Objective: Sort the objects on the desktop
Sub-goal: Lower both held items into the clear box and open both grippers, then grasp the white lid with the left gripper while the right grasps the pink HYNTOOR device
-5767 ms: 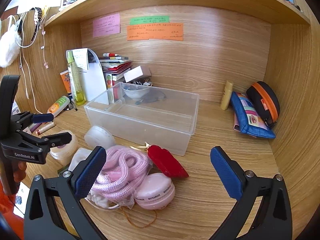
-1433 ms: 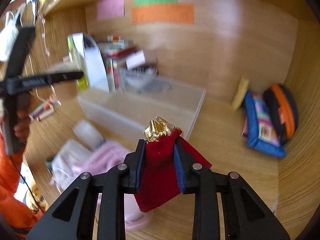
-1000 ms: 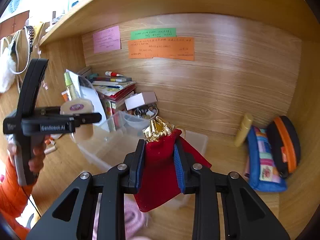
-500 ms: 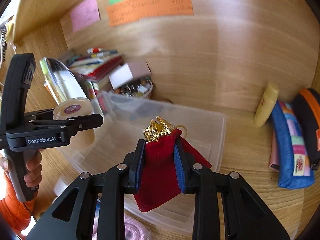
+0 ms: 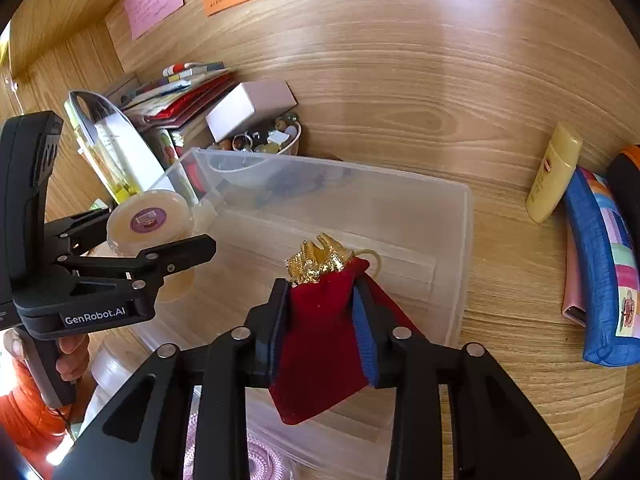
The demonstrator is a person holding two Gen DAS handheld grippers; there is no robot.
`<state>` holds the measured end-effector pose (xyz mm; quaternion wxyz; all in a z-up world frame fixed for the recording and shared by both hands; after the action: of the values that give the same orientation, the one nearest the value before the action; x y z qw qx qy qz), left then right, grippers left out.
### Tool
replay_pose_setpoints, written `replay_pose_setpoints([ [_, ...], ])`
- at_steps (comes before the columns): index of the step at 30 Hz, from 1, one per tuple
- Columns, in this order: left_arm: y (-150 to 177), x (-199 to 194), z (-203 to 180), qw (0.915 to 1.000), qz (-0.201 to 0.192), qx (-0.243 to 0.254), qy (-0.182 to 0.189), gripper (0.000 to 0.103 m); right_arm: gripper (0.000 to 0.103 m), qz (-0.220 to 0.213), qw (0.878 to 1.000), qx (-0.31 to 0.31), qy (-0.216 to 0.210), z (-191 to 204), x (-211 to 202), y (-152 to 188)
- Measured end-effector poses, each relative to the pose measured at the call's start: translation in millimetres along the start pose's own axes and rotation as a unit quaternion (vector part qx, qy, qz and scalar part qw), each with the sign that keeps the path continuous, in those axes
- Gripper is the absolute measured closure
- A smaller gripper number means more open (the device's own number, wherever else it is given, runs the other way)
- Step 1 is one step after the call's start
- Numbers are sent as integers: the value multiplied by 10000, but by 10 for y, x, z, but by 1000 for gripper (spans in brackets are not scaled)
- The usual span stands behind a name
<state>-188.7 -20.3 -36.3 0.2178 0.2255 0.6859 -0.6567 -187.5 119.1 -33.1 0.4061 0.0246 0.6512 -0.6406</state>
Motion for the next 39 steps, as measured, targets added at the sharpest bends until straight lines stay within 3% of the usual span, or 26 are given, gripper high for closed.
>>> replay_pose_setpoints([
  [6,8,-10,15,9999,-62,72,-49,32,66,-30,9997,-191,146,30,19,-5],
  [11,-14,-29,41,10000,-87,-37,25,29,48,-73,9988,-422,249,96,19,11],
  [16,-33,-112,-1,9998,-191,61,-29,28,41,-175,9964,-718,415,175,13,14],
  [23,-104,-404,-54,9971,-722,200,-168,9,28,-516,9955,-682,409,163,-155,-74],
  [31,-80,-571,-43,9961,-864,110,-156,9,25,-738,9949,-359,592,59,-481,-169],
  [39,-33,-855,55,9944,-1011,-268,-169,4,20,-1012,9918,-325,713,91,-997,-26],
])
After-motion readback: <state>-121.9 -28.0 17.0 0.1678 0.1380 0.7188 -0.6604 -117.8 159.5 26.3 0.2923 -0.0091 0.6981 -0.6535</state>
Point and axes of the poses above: each gripper's, at about its wrist camera, not at the fingertips, and x roughly the way its jaws point, z to its left, y to its underside, the point moved 2 cm from there along x, roughly the way its jaws point, and after that the axes turned 14 degrees about -z, right-handed, at the moved point
